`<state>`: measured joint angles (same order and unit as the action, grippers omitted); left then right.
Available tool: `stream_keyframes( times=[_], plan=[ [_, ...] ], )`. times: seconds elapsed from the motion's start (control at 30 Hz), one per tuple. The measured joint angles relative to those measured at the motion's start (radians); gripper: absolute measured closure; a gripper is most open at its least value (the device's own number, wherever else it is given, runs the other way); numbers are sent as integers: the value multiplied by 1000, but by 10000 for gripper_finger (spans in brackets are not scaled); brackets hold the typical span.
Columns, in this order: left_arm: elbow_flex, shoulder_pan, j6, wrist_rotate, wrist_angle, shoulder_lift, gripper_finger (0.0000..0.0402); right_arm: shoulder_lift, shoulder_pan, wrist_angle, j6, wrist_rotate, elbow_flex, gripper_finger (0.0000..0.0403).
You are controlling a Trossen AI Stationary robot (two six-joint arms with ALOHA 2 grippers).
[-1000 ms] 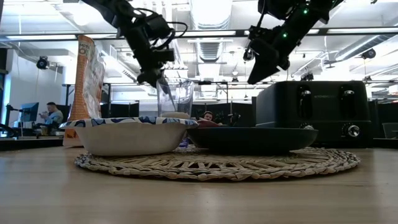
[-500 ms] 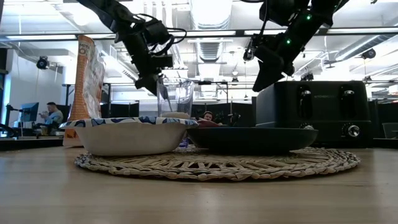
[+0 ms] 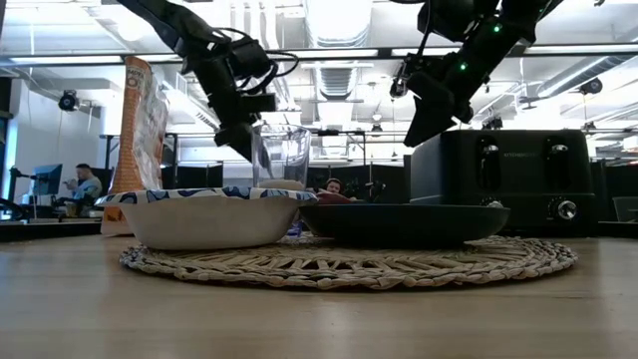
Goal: Arrange a breakfast setting
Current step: Put the violet spoon to the left of the brown placemat
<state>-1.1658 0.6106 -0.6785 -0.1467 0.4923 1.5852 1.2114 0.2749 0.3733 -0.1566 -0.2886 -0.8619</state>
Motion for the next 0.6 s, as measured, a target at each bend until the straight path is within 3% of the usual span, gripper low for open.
stream_keyframes(
  times=[0.23,0.6],
  plan=[
    [18,0,4,0,-30,0,393,0,0,-16,0,0,2,312],
    [18,0,9,0,-45,0,337,0,0,-18,-1,0,2,312]
  ],
)
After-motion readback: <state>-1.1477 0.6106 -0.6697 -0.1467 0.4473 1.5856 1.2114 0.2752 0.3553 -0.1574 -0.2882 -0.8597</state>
